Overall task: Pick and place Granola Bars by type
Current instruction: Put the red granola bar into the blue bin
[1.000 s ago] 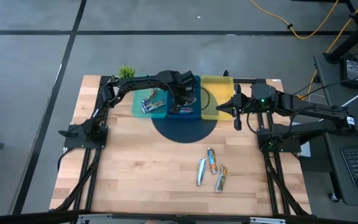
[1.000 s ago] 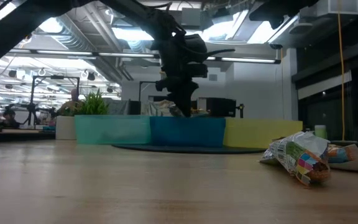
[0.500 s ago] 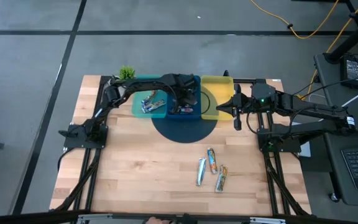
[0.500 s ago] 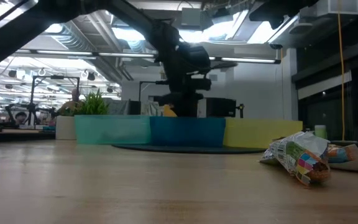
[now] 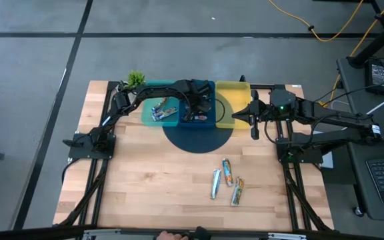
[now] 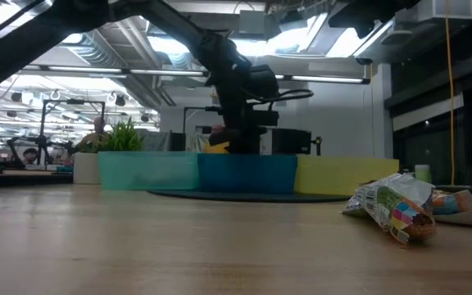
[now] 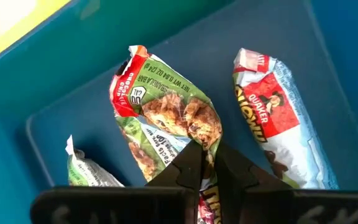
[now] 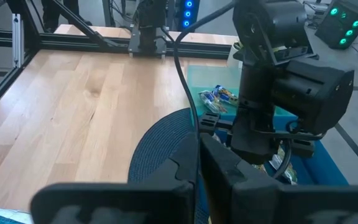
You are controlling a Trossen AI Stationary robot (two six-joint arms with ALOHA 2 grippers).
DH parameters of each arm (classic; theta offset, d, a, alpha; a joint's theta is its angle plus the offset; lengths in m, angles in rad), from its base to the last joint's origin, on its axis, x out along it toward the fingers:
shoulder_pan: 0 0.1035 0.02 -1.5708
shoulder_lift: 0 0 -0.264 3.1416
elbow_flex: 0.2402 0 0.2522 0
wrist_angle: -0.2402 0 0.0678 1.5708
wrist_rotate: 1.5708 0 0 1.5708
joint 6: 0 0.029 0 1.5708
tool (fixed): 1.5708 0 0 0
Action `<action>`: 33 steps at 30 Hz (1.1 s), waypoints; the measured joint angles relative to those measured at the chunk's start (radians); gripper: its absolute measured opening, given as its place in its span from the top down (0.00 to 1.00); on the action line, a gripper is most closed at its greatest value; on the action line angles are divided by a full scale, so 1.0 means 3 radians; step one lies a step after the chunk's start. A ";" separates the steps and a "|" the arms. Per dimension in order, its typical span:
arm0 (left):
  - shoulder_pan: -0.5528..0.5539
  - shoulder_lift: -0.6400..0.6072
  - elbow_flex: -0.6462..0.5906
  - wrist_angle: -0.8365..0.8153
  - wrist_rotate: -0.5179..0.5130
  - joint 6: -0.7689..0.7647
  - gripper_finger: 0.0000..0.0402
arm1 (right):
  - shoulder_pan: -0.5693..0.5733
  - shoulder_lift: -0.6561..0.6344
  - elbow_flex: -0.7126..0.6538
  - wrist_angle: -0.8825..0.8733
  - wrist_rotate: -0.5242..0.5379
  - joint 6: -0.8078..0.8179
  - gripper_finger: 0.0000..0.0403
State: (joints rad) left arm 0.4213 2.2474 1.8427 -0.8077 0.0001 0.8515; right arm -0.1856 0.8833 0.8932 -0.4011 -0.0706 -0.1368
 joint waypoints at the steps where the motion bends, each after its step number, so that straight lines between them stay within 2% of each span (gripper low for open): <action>1: 0.0000 0.0000 0.0000 -0.0003 0.0013 -0.0001 0.95 | 0.0000 0.0000 0.0000 0.0000 -0.0001 -0.0001 0.95; 24: -0.0009 -0.0001 0.0000 -0.0010 0.0085 -0.0066 0.95 | 0.0000 0.0000 0.0000 0.0000 0.0000 -0.0008 0.95; 33: -0.0009 -0.0001 0.0000 -0.0014 0.0063 -0.0214 0.77 | -0.0001 0.0000 0.0000 0.0000 -0.0001 -0.0008 0.95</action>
State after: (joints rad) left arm 0.4187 2.2471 1.8427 -0.8120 0.0191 0.7874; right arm -0.1860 0.8833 0.8932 -0.4011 -0.0708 -0.1390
